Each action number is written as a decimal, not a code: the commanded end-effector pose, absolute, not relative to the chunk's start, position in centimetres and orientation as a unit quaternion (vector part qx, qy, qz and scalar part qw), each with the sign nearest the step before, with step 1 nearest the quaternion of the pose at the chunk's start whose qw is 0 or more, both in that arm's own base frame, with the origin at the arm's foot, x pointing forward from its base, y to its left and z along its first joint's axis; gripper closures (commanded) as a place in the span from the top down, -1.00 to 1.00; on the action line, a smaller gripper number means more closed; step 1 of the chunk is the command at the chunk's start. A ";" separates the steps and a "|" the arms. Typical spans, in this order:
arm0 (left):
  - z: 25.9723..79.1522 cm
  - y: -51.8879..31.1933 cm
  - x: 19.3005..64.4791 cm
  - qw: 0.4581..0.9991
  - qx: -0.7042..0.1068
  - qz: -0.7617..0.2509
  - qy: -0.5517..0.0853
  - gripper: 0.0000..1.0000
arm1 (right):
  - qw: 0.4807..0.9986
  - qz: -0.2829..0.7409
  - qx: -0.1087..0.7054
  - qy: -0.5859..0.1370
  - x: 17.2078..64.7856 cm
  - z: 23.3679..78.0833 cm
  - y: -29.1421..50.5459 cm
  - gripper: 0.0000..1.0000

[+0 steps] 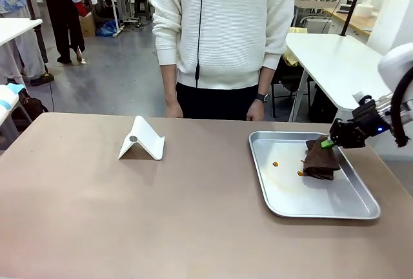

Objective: Clean the surface of the table.
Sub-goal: Clean the area not pointed to by the person.

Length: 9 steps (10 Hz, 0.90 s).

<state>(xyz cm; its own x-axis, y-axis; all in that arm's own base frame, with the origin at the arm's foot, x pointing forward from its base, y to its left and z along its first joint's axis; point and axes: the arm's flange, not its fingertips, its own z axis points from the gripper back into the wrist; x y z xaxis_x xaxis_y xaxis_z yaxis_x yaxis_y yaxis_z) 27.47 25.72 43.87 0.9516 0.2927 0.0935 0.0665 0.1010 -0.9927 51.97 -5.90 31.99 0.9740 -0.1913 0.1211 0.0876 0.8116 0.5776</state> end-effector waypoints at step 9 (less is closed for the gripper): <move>44.4 25.4 27.5 0.723 -0.672 0.084 -0.139 -0.56 | 0.948 0.010 0.317 -0.009 54.5 26.7 1.1 -1.00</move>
